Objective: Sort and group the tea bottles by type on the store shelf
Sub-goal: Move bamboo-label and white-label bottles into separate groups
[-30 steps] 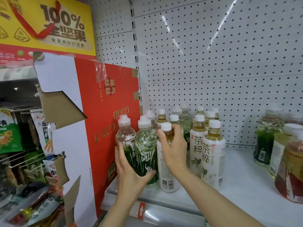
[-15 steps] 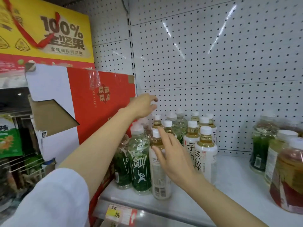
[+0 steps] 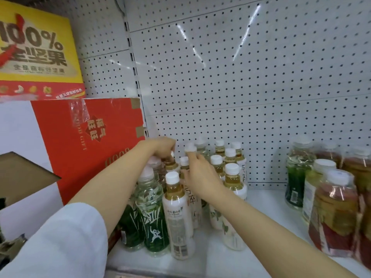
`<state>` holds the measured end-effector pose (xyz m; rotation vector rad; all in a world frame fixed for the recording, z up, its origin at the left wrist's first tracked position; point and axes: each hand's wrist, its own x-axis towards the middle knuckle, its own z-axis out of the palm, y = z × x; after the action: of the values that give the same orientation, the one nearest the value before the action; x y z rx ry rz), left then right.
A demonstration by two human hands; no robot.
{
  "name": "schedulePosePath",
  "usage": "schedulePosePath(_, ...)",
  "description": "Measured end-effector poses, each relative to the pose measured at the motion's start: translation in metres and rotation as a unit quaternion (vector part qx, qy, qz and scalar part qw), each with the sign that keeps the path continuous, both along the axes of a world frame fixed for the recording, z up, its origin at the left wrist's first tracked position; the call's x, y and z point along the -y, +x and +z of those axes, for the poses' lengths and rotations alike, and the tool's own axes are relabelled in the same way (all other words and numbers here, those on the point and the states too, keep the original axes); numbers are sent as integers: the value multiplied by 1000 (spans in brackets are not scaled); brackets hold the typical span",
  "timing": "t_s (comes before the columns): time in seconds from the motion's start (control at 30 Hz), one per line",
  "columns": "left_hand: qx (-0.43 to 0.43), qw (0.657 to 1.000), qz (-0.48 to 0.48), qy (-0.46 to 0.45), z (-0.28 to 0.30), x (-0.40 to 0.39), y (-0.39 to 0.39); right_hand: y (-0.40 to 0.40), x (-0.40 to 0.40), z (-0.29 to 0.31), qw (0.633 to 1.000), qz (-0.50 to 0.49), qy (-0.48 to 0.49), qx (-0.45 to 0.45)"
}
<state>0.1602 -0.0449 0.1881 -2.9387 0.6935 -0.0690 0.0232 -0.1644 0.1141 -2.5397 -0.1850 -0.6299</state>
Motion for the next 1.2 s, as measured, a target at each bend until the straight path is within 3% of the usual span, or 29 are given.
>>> schedulePosePath(0.07, 21, 1000, -6, -19, 2, -8, -1, 7, -1, -1, 999, -1, -4, -36)
schedulePosePath(0.2, 53, 989, -8, -139, 31, -28, -10, 21, -9, -4, 998, -50, -33, -18)
schedulePosePath(0.33, 120, 940, -25, -317, 69, -37, -31, 32, -13, -7, 998, -61, 29, 17)
schedulePosePath(0.43, 166, 855, -55, -487, 85, -40, -50, 31, -14, -11, 988, -53, 136, 51)
schedulePosePath(0.53, 260, 754, -114, -592, 99, -43, -63, 29, -13, 0, 962, -10, 244, 123)
schedulePosePath(0.67, 367, 597, -185, -689, 126, -38, -86, 11, -11, 60, 903, 51, 343, 253)
schedulePosePath(0.73, 391, 561, -201, -701, 140, -36, -101, -6, -8, 95, 868, 74, 382, 308)
schedulePosePath(0.87, 366, 563, -234, -704, 151, -25, -122, -36, 13, 144, 837, 85, 374, 391)
schedulePosePath(0.97, 305, 558, -266, -724, 146, 0, -133, -58, 35, 162, 838, 88, 367, 394)
schedulePosePath(1.2, 206, 591, -288, -725, 128, 88, -143, -92, 90, 144, 851, 32, 332, 404)
